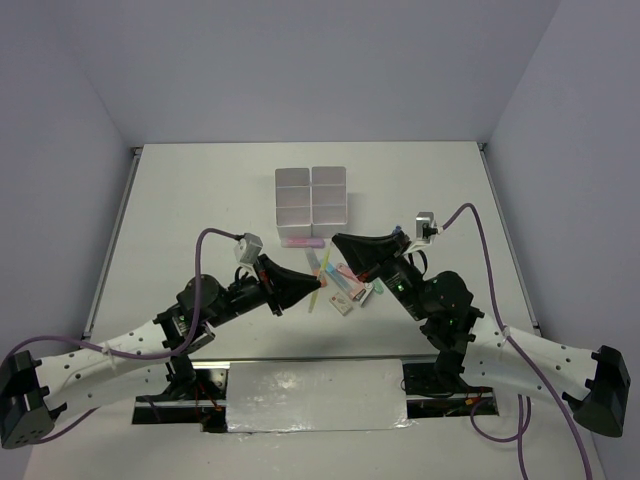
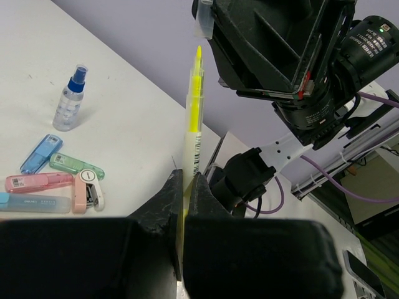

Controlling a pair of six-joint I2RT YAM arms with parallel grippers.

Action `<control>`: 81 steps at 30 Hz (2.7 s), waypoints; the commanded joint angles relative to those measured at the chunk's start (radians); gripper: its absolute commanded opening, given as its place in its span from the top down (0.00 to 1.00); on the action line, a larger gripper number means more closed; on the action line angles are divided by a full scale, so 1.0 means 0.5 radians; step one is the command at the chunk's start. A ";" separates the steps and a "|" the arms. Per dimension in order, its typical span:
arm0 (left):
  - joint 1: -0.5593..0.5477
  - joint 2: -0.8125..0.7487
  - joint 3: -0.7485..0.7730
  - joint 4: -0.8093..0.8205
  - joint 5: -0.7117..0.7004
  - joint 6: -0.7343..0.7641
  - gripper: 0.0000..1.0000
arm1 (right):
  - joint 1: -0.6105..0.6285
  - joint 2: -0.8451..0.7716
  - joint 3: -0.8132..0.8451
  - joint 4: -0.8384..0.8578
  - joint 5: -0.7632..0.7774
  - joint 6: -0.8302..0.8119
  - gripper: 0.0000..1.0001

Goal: Sort the stationery into containers
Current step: Close the pen cap on the pen.

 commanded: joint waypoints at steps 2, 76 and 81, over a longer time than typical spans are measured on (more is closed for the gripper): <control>0.023 -0.005 0.006 0.169 0.043 -0.025 1.00 | 0.019 0.006 0.030 0.100 -0.024 0.006 1.00; 0.084 -0.057 0.132 0.166 -0.036 0.169 1.00 | 0.040 0.046 0.177 -0.360 -0.138 0.154 1.00; 0.084 -0.030 0.153 0.221 -0.082 0.163 1.00 | 0.059 0.085 0.174 -0.351 -0.162 0.154 1.00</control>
